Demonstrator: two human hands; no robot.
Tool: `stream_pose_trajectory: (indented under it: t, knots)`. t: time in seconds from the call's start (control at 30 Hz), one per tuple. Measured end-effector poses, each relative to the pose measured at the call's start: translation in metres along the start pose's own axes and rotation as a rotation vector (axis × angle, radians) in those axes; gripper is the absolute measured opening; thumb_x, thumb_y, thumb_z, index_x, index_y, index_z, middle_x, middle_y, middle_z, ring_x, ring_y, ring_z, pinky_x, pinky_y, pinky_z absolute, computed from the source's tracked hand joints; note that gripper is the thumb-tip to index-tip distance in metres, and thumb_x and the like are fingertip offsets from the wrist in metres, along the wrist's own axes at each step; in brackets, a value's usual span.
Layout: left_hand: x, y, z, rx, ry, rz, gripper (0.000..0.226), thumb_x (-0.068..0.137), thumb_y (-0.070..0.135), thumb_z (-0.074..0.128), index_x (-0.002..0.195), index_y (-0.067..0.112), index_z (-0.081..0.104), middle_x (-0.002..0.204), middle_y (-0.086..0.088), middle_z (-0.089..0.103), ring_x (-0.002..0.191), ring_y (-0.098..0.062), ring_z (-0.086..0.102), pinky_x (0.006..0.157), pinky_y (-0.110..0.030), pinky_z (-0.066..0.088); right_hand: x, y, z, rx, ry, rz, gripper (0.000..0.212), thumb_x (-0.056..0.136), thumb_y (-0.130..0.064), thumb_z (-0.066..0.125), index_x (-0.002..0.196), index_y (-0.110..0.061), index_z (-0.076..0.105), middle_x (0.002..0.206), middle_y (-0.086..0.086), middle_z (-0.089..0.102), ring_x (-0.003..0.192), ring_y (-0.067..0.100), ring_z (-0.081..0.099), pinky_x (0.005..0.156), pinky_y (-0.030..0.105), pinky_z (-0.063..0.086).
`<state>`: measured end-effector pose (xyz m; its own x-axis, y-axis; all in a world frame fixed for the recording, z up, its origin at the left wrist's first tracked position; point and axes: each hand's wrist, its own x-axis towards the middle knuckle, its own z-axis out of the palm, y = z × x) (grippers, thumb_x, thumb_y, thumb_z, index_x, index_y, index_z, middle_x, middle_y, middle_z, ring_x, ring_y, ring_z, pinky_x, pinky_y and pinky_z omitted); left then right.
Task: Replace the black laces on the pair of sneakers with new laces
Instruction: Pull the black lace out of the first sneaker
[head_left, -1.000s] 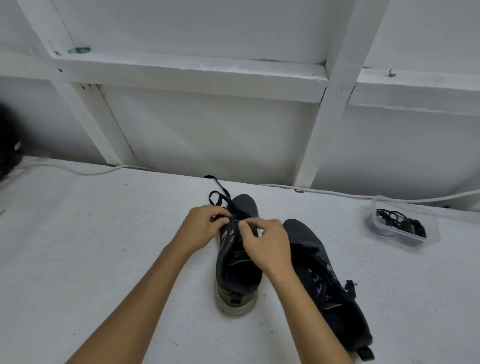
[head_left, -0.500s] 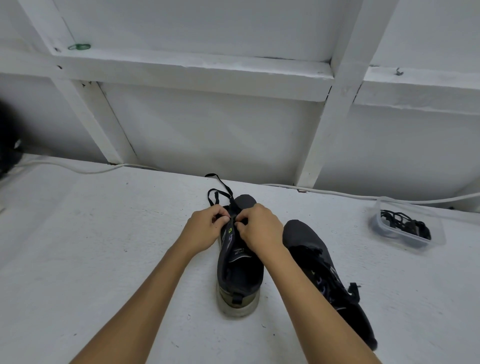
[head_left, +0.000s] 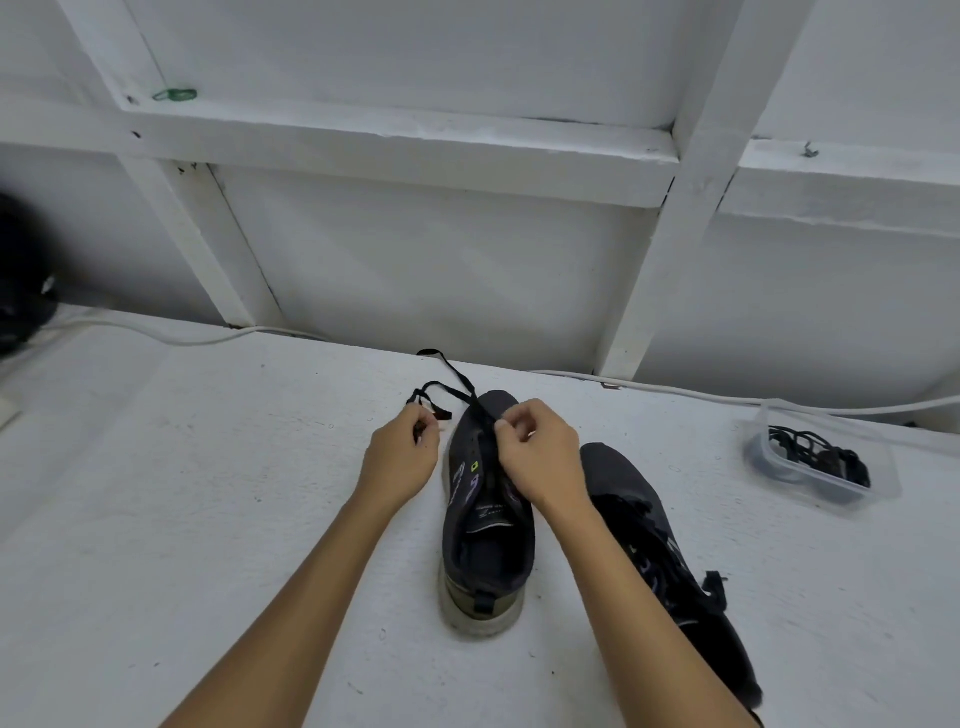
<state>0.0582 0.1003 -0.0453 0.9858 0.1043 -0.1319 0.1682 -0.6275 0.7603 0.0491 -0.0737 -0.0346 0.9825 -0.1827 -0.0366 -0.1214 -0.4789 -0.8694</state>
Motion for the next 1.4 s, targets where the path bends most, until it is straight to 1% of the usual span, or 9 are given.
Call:
stream_pose_trajectory:
  t: [0.2, 0.37, 0.47, 0.6, 0.73, 0.93, 1.07, 1.27, 1.4]
  knots:
    - [-0.026, 0.015, 0.011, 0.155, 0.012, -0.023, 0.04, 0.097, 0.045, 0.053, 0.136, 0.036, 0.056, 0.162, -0.001, 0.017, 0.141, -0.026, 0.033, 0.109, -0.039, 0.034, 0.003, 0.015, -0.019, -0.007, -0.131, 0.135, 0.022, 0.091, -0.027, 0.069, 0.112, -0.022, 0.076, 0.099, -0.012, 0.072, 0.092, 0.017, 0.07, 0.093, 0.032, 0.055]
    - [-0.034, 0.026, 0.027, 0.083, -0.09, 0.014, 0.05, 0.097, 0.044, 0.053, 0.143, 0.023, 0.052, 0.156, 0.0, 0.038, 0.141, -0.019, 0.037, 0.115, -0.037, 0.033, 0.008, 0.01, -0.021, -0.173, -0.137, -0.014, 0.011, 0.092, -0.026, 0.071, 0.1, -0.022, 0.077, 0.094, -0.012, 0.068, 0.083, 0.008, 0.064, 0.078, 0.021, 0.047]
    - [-0.037, 0.022, 0.034, 0.12, -0.089, 0.051, 0.048, 0.102, 0.036, 0.045, 0.148, 0.024, 0.045, 0.15, 0.004, 0.048, 0.136, -0.019, 0.045, 0.112, -0.037, 0.038, 0.012, 0.008, -0.021, -0.242, -0.162, -0.031, 0.007, 0.1, -0.022, 0.056, 0.096, -0.021, 0.062, 0.095, -0.005, 0.065, 0.084, 0.017, 0.062, 0.079, 0.033, 0.05]
    - [-0.037, 0.02, 0.033, 0.13, -0.132, -0.027, 0.059, 0.096, 0.06, 0.042, 0.149, 0.032, 0.043, 0.15, 0.008, 0.049, 0.136, -0.018, 0.046, 0.112, -0.04, 0.039, 0.014, -0.001, -0.029, 0.155, -0.053, 0.135, 0.015, 0.106, -0.024, 0.043, 0.093, -0.024, 0.05, 0.097, 0.005, 0.069, 0.084, 0.017, 0.071, 0.078, 0.046, 0.06]
    - [-0.036, 0.02, 0.034, 0.125, -0.12, -0.036, 0.061, 0.094, 0.058, 0.049, 0.148, 0.031, 0.044, 0.149, 0.009, 0.048, 0.136, -0.016, 0.046, 0.108, -0.035, 0.039, 0.019, -0.013, -0.05, 0.483, 0.24, 0.24, 0.008, 0.107, -0.024, 0.045, 0.105, -0.022, 0.053, 0.097, 0.003, 0.072, 0.087, 0.015, 0.07, 0.058, 0.03, 0.056]
    - [-0.034, 0.019, 0.035, 0.166, -0.109, -0.017, 0.058, 0.093, 0.057, 0.048, 0.146, 0.032, 0.046, 0.148, 0.01, 0.048, 0.133, -0.018, 0.047, 0.106, -0.037, 0.041, 0.007, 0.007, -0.034, 0.063, -0.209, 0.292, 0.035, 0.084, -0.045, 0.076, 0.102, -0.015, 0.074, 0.089, -0.002, 0.072, 0.077, 0.016, 0.071, 0.063, 0.031, 0.06]
    - [-0.033, 0.017, 0.035, 0.175, -0.119, -0.014, 0.06, 0.092, 0.059, 0.049, 0.146, 0.032, 0.045, 0.149, 0.011, 0.046, 0.132, -0.018, 0.047, 0.106, -0.038, 0.043, 0.007, 0.011, -0.018, -0.027, -0.071, 0.118, 0.014, 0.093, -0.03, 0.066, 0.085, -0.022, 0.075, 0.077, -0.012, 0.071, 0.077, 0.012, 0.067, 0.078, 0.03, 0.054]
    - [-0.032, 0.021, 0.034, 0.196, -0.124, -0.017, 0.059, 0.091, 0.056, 0.053, 0.145, 0.033, 0.045, 0.149, 0.014, 0.045, 0.132, -0.016, 0.046, 0.105, -0.038, 0.043, 0.002, -0.008, -0.025, 0.448, -0.014, 0.245, 0.021, 0.104, -0.022, 0.036, 0.103, -0.01, 0.053, 0.09, -0.002, 0.077, 0.089, 0.031, 0.07, 0.075, 0.034, 0.055]
    - [-0.032, 0.02, 0.033, 0.188, -0.129, -0.021, 0.06, 0.091, 0.056, 0.052, 0.146, 0.034, 0.045, 0.149, 0.015, 0.044, 0.132, -0.016, 0.046, 0.106, -0.039, 0.042, 0.012, -0.037, -0.059, 0.985, 0.088, 0.213, 0.017, 0.103, -0.011, 0.034, 0.094, -0.008, 0.048, 0.064, 0.003, 0.057, 0.059, 0.02, 0.064, 0.071, 0.034, 0.06]
